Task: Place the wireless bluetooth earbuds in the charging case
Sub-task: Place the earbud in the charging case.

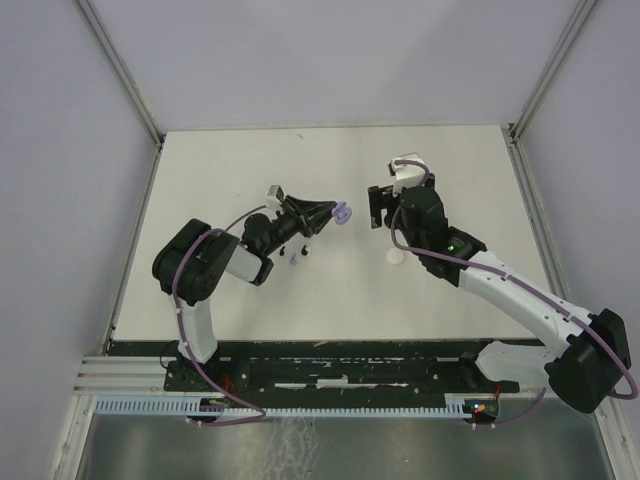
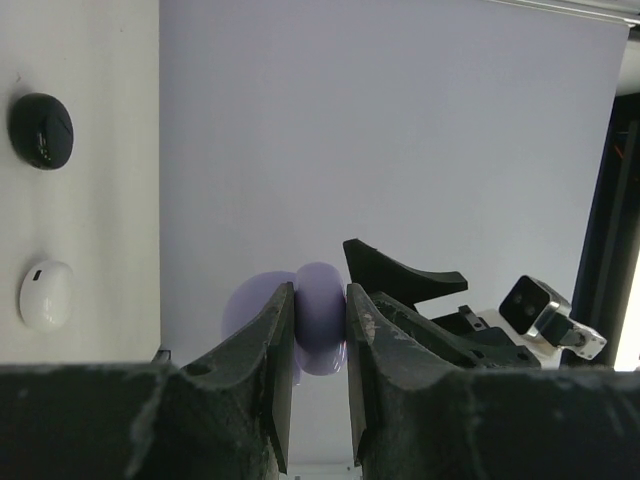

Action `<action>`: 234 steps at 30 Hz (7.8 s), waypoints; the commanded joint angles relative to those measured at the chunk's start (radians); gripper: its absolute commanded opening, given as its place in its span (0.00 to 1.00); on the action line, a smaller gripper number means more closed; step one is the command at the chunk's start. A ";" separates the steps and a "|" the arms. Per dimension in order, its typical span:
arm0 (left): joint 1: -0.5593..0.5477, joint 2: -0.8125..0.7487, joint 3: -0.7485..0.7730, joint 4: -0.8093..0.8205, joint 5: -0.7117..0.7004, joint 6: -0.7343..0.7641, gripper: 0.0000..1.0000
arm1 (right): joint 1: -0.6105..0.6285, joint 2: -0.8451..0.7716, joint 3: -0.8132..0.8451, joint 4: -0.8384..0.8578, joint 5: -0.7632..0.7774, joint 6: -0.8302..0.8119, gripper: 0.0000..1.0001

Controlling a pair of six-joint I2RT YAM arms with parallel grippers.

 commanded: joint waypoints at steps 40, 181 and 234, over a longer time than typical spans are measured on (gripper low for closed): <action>-0.001 -0.110 0.011 -0.097 0.069 0.230 0.03 | 0.001 0.313 0.303 -0.227 -0.242 0.158 1.00; -0.003 0.009 0.043 0.000 0.097 0.096 0.03 | 0.071 0.142 0.099 0.061 -0.297 -0.034 0.18; -0.003 -0.064 0.050 -0.007 0.065 0.135 0.03 | 0.071 0.218 0.131 0.013 -0.298 -0.033 0.16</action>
